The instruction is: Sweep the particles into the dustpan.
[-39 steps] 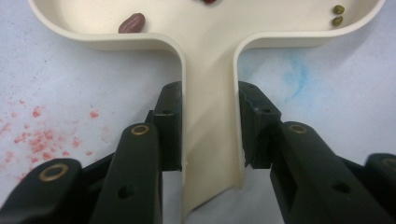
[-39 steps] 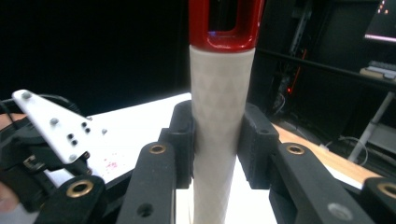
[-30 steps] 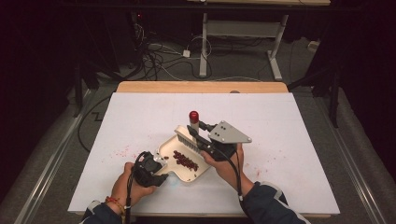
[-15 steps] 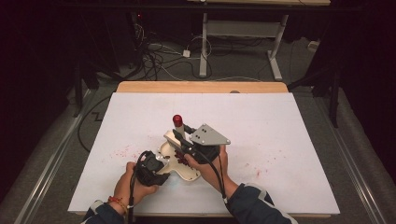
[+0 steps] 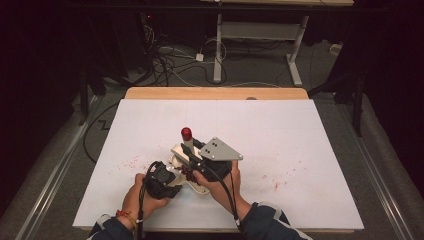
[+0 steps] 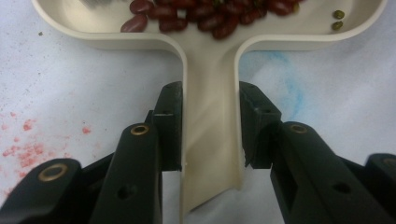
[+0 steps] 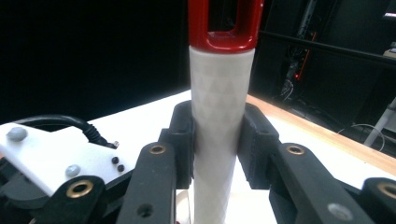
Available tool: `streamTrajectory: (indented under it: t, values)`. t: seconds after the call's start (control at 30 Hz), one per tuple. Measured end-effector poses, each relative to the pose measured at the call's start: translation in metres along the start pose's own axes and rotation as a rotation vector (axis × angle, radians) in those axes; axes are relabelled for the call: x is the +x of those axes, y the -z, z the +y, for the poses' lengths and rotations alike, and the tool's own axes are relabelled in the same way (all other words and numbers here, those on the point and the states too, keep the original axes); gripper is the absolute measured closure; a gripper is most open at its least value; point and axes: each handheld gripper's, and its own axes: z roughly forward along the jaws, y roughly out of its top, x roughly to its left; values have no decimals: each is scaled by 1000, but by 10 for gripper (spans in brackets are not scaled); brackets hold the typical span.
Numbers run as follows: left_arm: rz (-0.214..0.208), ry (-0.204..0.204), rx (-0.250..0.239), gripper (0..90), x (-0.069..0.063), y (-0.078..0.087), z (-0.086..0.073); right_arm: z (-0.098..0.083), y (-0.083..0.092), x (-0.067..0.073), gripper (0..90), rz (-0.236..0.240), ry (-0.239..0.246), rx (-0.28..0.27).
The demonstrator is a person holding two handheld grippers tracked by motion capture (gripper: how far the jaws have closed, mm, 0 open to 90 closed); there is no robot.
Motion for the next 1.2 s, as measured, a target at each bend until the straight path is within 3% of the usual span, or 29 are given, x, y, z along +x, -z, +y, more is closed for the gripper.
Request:
streamTrajectory:
  t: [0.2,0.43,0.7,0.73,0.9,1.2]
  values:
    - [-1,-2,-1,633,0,0,0,1,2,-2,698,-10,-7,-4]
    - [-4,-4,-7,633,2,0,-1,7,10,-18,698,-40,-17,-36]
    - [0,-1,-7,633,4,1,-3,19,32,-47,698,-56,2,-52]
    - [0,0,-7,633,5,1,-4,19,41,-57,697,-64,0,-46]
    - [13,6,-11,633,8,3,-7,18,62,-78,698,-83,-19,-40]
    - [25,20,-12,634,14,9,-13,10,99,-99,697,-93,-24,-25]
